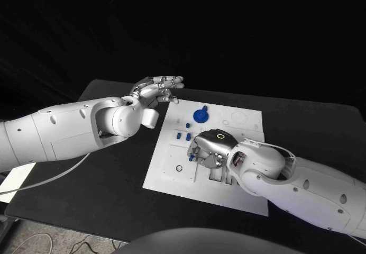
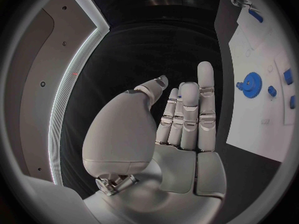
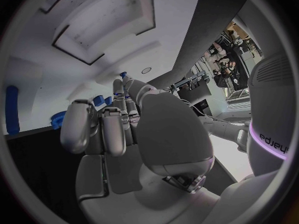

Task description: Assemble the parts on the task board

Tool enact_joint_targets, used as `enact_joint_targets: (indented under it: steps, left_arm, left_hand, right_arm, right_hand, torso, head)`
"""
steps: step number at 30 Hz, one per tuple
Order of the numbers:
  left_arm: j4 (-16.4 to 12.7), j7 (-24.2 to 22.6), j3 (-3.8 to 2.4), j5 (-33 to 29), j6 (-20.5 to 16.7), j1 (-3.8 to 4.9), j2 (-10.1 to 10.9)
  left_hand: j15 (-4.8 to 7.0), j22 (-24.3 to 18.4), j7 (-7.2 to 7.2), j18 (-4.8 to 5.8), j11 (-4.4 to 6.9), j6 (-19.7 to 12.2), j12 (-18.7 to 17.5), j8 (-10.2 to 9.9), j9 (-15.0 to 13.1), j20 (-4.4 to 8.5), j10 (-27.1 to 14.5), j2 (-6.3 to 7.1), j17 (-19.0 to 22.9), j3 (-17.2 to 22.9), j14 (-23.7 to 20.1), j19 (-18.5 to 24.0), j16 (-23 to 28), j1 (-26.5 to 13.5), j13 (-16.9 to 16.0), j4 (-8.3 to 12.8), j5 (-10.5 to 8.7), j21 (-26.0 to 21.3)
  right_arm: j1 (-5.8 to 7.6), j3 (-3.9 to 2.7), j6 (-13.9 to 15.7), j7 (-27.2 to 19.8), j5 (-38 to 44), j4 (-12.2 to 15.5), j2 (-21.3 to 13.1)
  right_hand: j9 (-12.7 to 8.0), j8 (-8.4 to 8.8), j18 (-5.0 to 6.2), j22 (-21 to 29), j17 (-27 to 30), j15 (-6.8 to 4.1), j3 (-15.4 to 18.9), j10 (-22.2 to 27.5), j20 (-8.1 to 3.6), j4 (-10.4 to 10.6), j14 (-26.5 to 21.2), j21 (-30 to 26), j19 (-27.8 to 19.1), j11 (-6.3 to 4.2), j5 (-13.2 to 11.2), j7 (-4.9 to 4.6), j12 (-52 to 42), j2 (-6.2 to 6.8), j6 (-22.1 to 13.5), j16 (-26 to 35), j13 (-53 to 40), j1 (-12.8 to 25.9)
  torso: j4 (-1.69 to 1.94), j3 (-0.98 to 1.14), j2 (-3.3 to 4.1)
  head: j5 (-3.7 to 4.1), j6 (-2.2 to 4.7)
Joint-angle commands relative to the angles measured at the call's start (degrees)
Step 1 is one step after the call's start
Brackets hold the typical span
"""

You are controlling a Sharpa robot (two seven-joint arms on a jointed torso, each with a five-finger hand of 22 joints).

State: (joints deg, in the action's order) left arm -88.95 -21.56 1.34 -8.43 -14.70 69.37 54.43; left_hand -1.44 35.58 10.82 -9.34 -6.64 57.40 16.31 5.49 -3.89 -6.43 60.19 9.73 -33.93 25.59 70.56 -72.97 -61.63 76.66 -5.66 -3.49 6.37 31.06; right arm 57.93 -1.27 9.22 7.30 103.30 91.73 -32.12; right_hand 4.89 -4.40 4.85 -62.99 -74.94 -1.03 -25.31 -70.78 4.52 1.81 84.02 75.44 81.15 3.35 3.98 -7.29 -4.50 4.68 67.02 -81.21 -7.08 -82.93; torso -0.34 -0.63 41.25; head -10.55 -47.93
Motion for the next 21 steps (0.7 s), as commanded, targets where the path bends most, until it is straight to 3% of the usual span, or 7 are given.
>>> enact_joint_targets:
  steps: [1, 14, 21]
  left_arm:
    - [-0.15, -0.21, -0.03, -0.18, 1.04, 0.02, -0.09]
    - [-0.25, -0.03, -0.03, -0.18, 1.24, 0.03, -0.04]
    - [-0.28, 0.06, -0.03, -0.18, 1.22, 0.03, -0.01]
  left_hand:
    - [0.08, -0.08, -0.01, -0.97, 0.11, -0.33, 0.3, -0.1, 0.08, -0.24, -0.49, 0.04, 0.05, -0.39, -0.4, 0.09, 0.39, -0.72, 0.02, -0.03, 0.21, -0.19]
    - [0.08, -0.08, -0.01, -0.97, 0.11, -0.33, 0.3, -0.1, 0.08, -0.24, -0.49, 0.04, 0.05, -0.39, -0.4, 0.09, 0.39, -0.72, 0.02, -0.03, 0.21, -0.19]
    - [0.08, -0.08, -0.01, -0.97, 0.11, -0.33, 0.3, -0.1, 0.08, -0.24, -0.49, 0.04, 0.05, -0.39, -0.4, 0.09, 0.39, -0.72, 0.02, -0.03, 0.21, -0.19]
  right_arm:
    - [-0.19, 0.06, -0.85, 0.44, 0.91, -0.38, 0.34]
    - [-0.41, 0.14, -2.04, 0.86, 1.53, -0.79, 1.04]
    - [-0.42, 0.26, -3.51, 1.19, 1.39, -0.8, 1.11]
  right_hand:
    - [0.05, -0.13, 0.32, 0.05, -3.47, -0.26, -0.47, -0.2, -0.2, 0.03, 3.84, 0.07, -0.07, 0.13, 0.24, -0.02, 0.26, -0.16, 0.28, -0.19, 0.02, 0.39]
    - [0.06, -0.11, 0.34, 0.16, -3.43, -0.23, -0.57, -0.21, -0.18, -0.02, 3.83, 0.01, -0.11, 0.15, 0.27, -0.05, 0.3, -0.16, 0.26, -0.18, 0.04, 0.55]
    - [-0.18, 0.57, 0.43, 0.78, -2.92, 0.3, 0.22, 1.52, 0.19, 0.36, 3.69, -0.37, -0.4, 0.76, 1.35, -0.47, 1.03, 1.55, -0.85, 0.14, 0.61, 3.52]
  torso:
    - [-0.01, 0.0, 0.0]
    - [-0.07, -0.02, -0.02]
    - [-0.07, -0.02, -0.08]
  head:
    - [-0.02, -0.12]
    - [-0.07, -0.39]
    - [-0.03, -0.5]
